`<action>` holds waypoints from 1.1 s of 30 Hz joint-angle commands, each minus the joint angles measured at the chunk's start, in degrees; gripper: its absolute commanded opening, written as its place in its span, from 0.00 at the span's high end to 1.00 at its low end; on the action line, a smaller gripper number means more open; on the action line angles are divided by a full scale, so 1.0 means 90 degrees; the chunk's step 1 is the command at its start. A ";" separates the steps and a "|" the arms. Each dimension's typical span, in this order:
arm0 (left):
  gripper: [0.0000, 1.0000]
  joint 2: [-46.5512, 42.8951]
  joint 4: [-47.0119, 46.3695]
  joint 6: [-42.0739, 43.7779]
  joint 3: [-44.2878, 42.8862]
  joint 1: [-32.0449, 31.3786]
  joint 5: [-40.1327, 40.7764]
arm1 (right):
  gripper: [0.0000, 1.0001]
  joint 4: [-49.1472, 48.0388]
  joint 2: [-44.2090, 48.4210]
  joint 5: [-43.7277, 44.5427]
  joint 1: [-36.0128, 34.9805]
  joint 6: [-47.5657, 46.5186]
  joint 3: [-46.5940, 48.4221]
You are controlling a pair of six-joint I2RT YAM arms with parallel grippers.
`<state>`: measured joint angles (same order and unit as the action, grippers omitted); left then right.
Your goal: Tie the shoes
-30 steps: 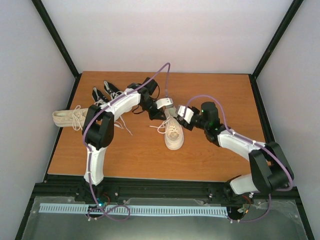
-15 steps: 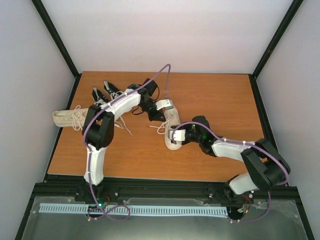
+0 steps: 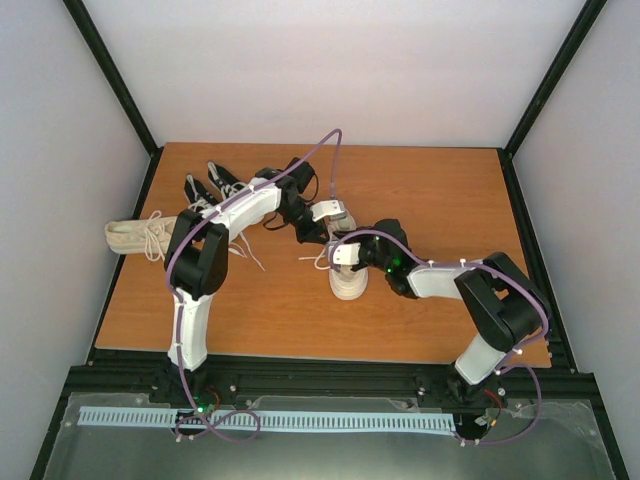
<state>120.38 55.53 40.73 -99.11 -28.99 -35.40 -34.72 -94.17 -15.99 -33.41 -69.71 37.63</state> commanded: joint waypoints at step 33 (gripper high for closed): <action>0.78 -0.0227 0.0240 0.0186 -0.0197 0.0116 -0.0270 | 0.97 0.0695 -0.0006 -0.0046 0.0148 -0.0033 0.0215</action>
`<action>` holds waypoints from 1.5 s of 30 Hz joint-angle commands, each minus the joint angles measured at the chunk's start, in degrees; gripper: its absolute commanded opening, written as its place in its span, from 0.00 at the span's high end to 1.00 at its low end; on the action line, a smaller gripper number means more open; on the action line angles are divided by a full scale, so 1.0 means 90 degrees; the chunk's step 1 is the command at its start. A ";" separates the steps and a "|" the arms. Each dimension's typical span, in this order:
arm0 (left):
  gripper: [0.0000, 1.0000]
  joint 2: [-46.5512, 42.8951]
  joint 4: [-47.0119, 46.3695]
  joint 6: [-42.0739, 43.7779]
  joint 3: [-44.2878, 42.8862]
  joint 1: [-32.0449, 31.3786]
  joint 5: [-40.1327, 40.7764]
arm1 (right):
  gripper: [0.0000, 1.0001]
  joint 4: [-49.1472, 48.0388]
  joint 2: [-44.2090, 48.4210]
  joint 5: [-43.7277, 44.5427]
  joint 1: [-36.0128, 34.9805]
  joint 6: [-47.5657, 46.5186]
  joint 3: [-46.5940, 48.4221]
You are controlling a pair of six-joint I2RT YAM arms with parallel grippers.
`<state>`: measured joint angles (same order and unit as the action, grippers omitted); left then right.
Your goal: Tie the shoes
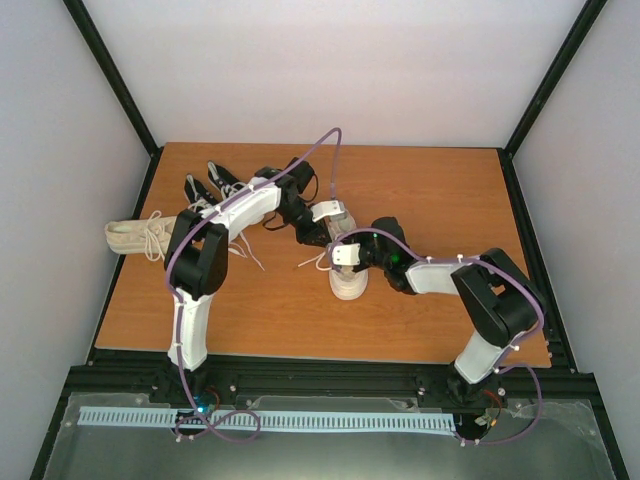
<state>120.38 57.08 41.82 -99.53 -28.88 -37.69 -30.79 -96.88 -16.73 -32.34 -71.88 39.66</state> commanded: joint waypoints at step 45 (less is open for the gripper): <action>0.99 -0.1606 -0.2699 -0.1045 0.3014 0.0060 0.3523 | 0.97 0.6087 0.2139 -0.0257 0.0088 0.5859 0.1468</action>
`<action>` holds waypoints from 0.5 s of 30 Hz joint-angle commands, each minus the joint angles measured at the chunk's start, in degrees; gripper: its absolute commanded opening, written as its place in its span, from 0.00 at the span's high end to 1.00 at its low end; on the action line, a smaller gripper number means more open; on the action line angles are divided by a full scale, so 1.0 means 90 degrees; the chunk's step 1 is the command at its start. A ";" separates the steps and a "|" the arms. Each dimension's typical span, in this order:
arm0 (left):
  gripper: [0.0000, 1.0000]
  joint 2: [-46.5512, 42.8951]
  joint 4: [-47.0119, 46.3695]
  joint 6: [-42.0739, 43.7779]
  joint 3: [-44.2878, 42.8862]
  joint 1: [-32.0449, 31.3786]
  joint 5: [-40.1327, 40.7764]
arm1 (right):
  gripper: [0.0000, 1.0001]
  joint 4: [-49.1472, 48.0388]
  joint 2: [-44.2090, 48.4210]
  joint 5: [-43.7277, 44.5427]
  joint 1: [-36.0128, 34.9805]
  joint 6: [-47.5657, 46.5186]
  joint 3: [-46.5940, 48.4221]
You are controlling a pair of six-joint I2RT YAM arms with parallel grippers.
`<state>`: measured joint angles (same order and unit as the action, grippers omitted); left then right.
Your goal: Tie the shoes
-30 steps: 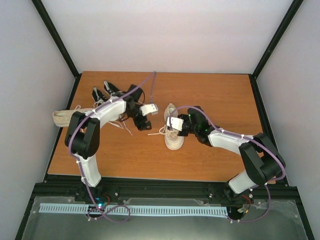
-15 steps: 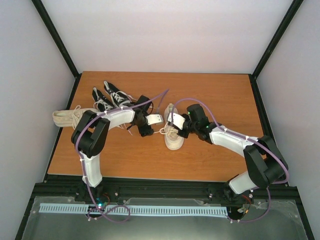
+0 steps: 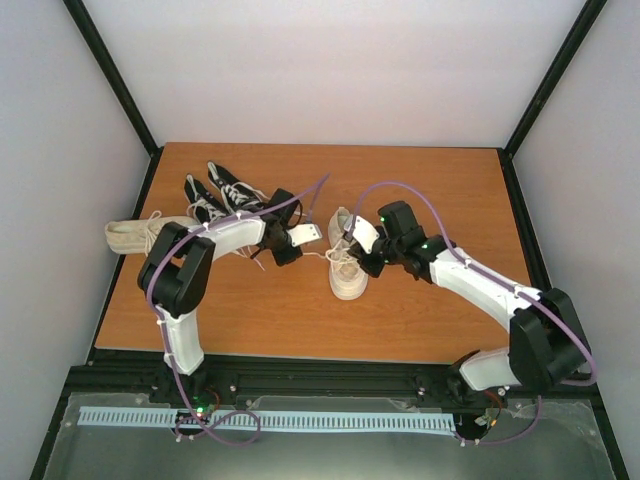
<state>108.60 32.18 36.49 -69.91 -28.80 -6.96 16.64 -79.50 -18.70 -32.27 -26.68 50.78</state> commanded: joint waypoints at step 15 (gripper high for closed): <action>0.99 -0.0598 -0.0108 -0.1217 -0.0473 0.0665 0.1909 | 0.97 -0.0559 0.0346 0.0302 0.2227 0.2625 -0.0826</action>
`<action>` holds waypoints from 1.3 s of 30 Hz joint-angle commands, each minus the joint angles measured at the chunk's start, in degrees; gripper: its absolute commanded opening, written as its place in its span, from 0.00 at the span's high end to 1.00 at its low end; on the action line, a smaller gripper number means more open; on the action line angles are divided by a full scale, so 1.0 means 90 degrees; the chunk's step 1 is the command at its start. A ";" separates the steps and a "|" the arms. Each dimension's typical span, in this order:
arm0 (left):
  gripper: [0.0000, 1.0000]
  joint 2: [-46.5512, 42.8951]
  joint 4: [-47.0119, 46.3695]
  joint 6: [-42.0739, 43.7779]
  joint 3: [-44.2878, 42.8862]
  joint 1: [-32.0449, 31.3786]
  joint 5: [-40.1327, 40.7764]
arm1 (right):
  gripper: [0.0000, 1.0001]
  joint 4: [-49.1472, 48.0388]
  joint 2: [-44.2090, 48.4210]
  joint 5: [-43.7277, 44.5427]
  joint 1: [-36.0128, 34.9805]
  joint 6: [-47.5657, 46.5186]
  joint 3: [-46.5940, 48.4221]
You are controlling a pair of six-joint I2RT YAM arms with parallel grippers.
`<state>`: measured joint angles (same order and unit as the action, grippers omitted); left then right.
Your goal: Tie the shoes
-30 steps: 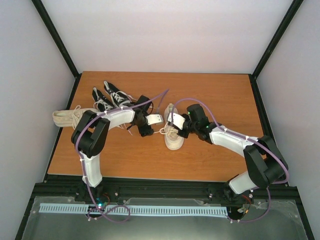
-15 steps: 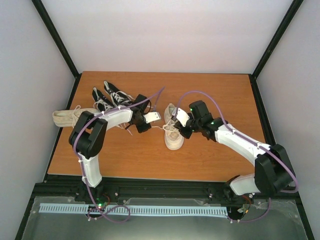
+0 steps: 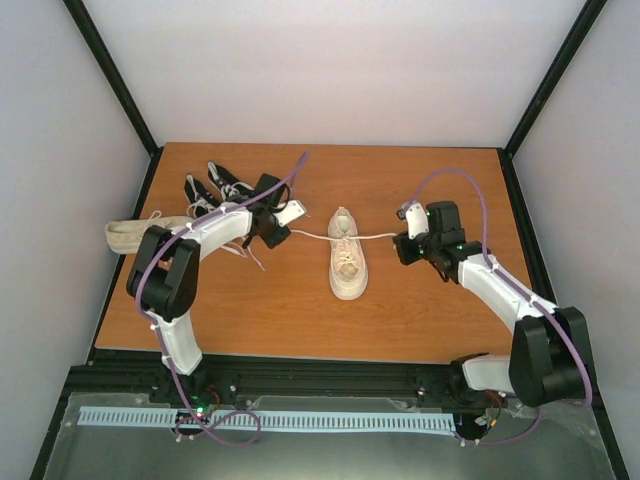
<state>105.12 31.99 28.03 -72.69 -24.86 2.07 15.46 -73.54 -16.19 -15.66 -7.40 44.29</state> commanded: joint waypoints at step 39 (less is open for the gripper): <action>0.99 -0.0234 0.0722 -0.0710 -0.0260 -0.0914 0.0531 | 0.97 -0.0658 -0.0989 -0.0680 0.0169 0.1904 -0.0448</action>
<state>104.81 32.27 24.64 -72.62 -26.57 14.85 6.17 -83.59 -25.30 -7.53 8.49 37.17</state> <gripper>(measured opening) 0.023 0.030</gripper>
